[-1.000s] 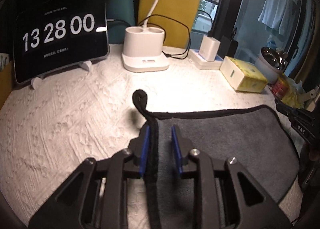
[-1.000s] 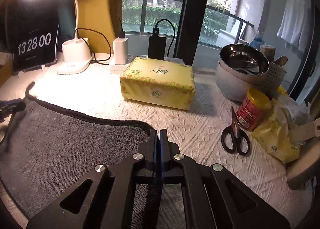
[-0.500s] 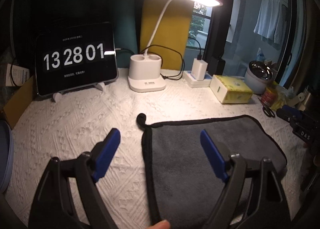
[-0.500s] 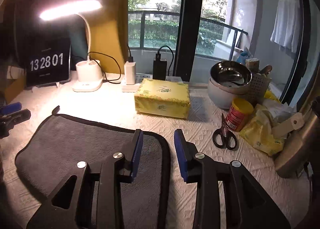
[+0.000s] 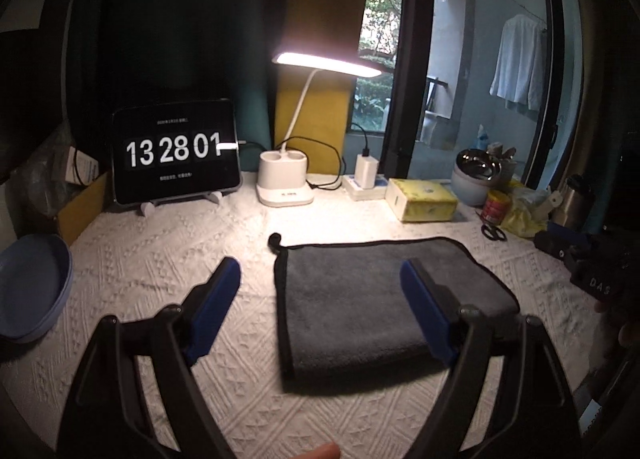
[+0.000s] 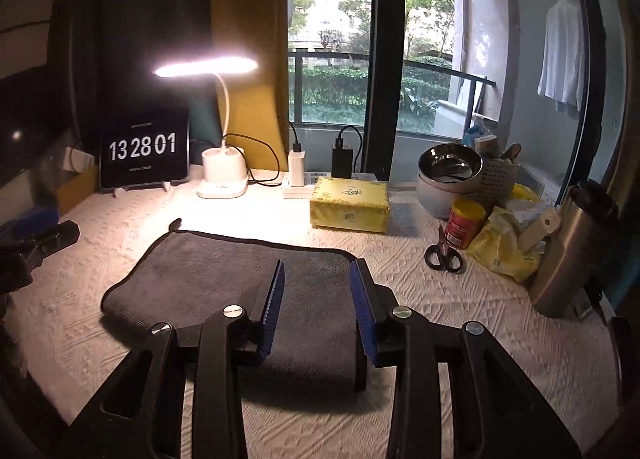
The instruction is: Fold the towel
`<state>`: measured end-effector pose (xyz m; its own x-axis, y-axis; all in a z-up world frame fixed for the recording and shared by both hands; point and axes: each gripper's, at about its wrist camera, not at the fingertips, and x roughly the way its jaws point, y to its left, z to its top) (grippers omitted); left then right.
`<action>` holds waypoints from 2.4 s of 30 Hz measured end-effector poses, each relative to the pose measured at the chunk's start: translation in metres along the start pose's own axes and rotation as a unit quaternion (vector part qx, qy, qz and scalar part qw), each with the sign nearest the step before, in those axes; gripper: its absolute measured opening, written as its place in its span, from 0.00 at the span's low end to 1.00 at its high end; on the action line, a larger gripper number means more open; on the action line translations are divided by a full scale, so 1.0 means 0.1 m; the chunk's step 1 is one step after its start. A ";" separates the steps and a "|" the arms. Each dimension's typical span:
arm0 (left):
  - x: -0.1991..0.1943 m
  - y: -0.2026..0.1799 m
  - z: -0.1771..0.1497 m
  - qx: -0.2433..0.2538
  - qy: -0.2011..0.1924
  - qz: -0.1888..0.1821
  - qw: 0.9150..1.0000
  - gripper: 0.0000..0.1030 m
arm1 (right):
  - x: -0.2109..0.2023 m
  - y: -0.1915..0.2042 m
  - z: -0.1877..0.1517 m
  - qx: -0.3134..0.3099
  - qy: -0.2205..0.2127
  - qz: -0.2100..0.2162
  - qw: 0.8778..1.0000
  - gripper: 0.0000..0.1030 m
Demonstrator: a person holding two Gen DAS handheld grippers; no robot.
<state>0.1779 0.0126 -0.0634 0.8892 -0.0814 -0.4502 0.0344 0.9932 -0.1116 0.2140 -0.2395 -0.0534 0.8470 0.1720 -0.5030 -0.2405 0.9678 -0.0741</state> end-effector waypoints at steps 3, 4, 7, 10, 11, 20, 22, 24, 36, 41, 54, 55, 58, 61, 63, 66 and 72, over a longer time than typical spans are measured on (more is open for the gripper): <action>-0.19 -0.05 -0.06 -0.004 -0.018 -0.007 1.000 0.81 | -0.17 0.07 -0.05 -0.005 -0.005 0.004 1.000 0.36; -0.24 -0.06 -0.08 -0.003 -0.024 -0.010 1.000 0.81 | -0.22 0.10 -0.07 -0.006 -0.008 0.006 1.000 0.36; -0.38 -0.14 -0.16 -0.001 -0.041 -0.017 0.999 0.81 | -0.37 0.17 -0.13 -0.010 -0.017 0.007 1.000 0.36; -0.51 -0.19 -0.22 -0.004 -0.049 -0.024 0.999 0.81 | -0.54 0.22 -0.17 -0.016 -0.031 0.004 0.999 0.36; -0.55 -0.19 -0.25 -0.003 -0.052 -0.023 0.998 0.81 | -0.60 0.24 -0.18 -0.015 -0.035 0.005 0.999 0.36; -0.97 -0.26 -0.42 0.000 -0.101 -0.019 0.995 0.81 | -1.02 0.30 -0.32 -0.017 -0.068 0.009 0.997 0.50; -1.05 -0.27 -0.44 0.001 -0.110 -0.021 0.994 0.81 | -1.10 0.30 -0.36 -0.017 -0.074 0.006 0.997 0.51; -1.11 -0.29 -0.45 0.007 -0.116 -0.020 0.993 0.81 | -1.18 0.31 -0.40 -0.020 -0.079 0.003 0.997 0.51; -1.35 -0.26 -0.54 0.010 -0.156 -0.007 0.988 0.90 | -1.55 0.29 -0.47 -0.015 -0.126 0.007 0.992 0.53; -1.54 -0.28 -0.51 0.015 -0.192 0.001 0.981 0.97 | -1.70 0.31 -0.46 -0.021 -0.152 -0.008 0.988 0.56; -1.69 -0.29 -0.43 0.018 -0.222 0.031 0.974 0.99 | -1.84 0.28 -0.43 -0.019 -0.173 -0.026 0.984 0.60; -1.70 -0.29 -0.43 0.019 -0.223 0.031 0.974 0.99 | -1.85 0.27 -0.43 -0.018 -0.174 -0.026 0.984 0.60; -1.70 -0.30 -0.42 0.020 -0.225 0.031 0.974 0.99 | -1.84 0.27 -0.43 -0.019 -0.174 -0.026 0.984 0.60; -1.70 -0.30 -0.42 0.020 -0.222 0.030 0.974 0.99 | -1.85 0.27 -0.43 -0.019 -0.173 -0.026 0.984 0.60; -1.70 -0.30 -0.42 0.019 -0.221 0.029 0.975 0.99 | -1.84 0.27 -0.43 -0.020 -0.171 -0.026 0.985 0.60; -1.69 -0.32 -0.41 0.019 -0.218 0.028 0.975 0.99 | -1.84 0.26 -0.43 -0.020 -0.171 -0.027 0.985 0.60; -1.67 -0.35 -0.41 0.023 -0.209 0.024 0.977 0.99 | -1.83 0.26 -0.43 -0.019 -0.170 -0.026 0.985 0.60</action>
<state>0.0094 -0.0121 -0.0206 0.9987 -0.0020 -0.0517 -0.0008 0.9985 -0.0540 0.0321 -0.2535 0.0000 0.9669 0.1796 -0.1811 -0.2042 0.9705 -0.1279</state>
